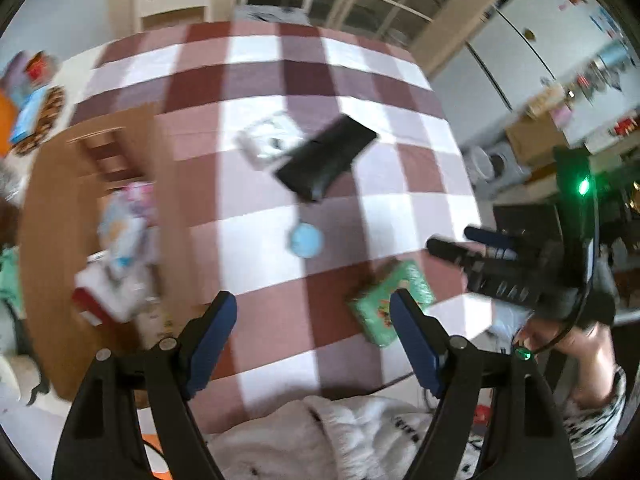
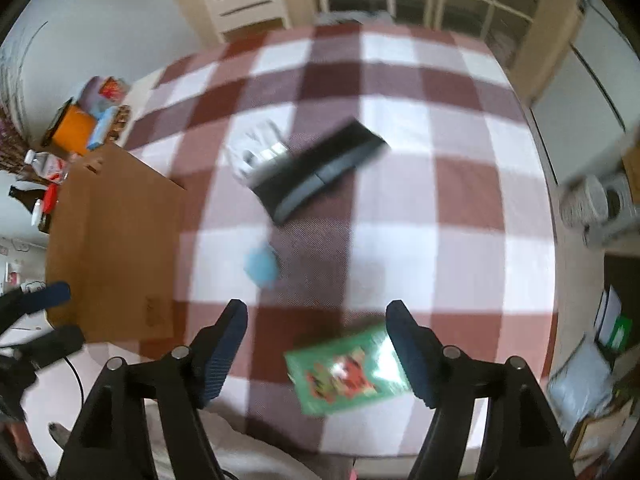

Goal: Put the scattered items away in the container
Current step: 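Move both tools back toward the pom-pom and BRICKS box on the table, then grasp the blue pom-pom with the left tool while the right tool grasps the green BRICKS box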

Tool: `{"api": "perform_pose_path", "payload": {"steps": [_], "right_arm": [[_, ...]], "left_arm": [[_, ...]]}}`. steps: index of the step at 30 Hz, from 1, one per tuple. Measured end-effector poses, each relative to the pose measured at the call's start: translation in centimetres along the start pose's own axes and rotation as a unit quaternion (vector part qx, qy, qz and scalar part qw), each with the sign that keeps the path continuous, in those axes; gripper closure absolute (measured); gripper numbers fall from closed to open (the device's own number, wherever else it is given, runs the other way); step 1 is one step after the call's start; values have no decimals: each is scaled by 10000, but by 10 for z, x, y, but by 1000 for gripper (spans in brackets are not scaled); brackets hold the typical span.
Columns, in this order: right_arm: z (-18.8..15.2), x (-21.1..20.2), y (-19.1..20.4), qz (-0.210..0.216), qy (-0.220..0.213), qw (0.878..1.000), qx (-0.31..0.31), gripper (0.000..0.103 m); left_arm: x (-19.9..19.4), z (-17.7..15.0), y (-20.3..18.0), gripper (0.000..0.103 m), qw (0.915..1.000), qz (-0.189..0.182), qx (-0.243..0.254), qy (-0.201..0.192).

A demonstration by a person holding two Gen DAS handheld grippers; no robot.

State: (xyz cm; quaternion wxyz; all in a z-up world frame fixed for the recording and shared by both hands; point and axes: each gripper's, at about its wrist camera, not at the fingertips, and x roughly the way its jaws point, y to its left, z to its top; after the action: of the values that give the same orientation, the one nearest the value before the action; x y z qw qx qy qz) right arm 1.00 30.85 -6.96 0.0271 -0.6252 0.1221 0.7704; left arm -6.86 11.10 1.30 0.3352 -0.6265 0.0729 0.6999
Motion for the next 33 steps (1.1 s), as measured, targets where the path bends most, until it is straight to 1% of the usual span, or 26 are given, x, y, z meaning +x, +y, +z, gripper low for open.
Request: {"api": "perform_pose_path", "payload": {"steps": [2,4,6,8,11,13,14,15,16,18,22,29,31,32,33], "right_arm": [[-13,6,-16,10,90,9998,151,28],[-26,16,-33,81,176,9988,444,28],[-38,27,-48,179,278,9961,819,28],[-49,39,-60,281,359,9911,1248,28],[-67,56,-79,601,458,9734,2164,28],[-81,68,-90,1053,531,9499,2893,28],[-89,75,-94,1279,555,9352,3256,28],[-96,81,-97,1417,569,9229,3535,28],[-99,84,-97,1452,576,9166,3681,28],[-104,91,-96,1454,526,9089,3873,28],[-105,103,-89,1438,542,8998,4084,27],[-99,118,-84,1120,487,8880,4434,24],[-92,121,-81,1004,468,8911,4400,24],[-88,123,-78,935,478,8951,4332,24],[-82,125,-74,835,494,9020,4207,24]], "left_arm": [[12,5,-14,23,9999,-87,79,79],[28,10,-29,23,9997,-192,97,150],[45,15,-39,23,9995,-179,88,225],[63,19,-43,23,9995,-89,40,314],[90,23,-41,23,9989,14,-109,463],[108,26,-39,23,9985,180,-110,513],[116,27,-38,23,9982,272,-99,522],[125,28,-36,23,9978,373,-86,549],[134,29,-33,23,9973,441,-89,584],[149,31,-26,23,9963,541,-95,654],[169,33,-16,23,9949,683,-36,736],[190,34,-1,23,9939,791,79,765],[193,35,4,23,9937,804,59,781],[195,35,6,23,9935,822,57,791],[197,36,10,23,9932,843,58,806]]}}
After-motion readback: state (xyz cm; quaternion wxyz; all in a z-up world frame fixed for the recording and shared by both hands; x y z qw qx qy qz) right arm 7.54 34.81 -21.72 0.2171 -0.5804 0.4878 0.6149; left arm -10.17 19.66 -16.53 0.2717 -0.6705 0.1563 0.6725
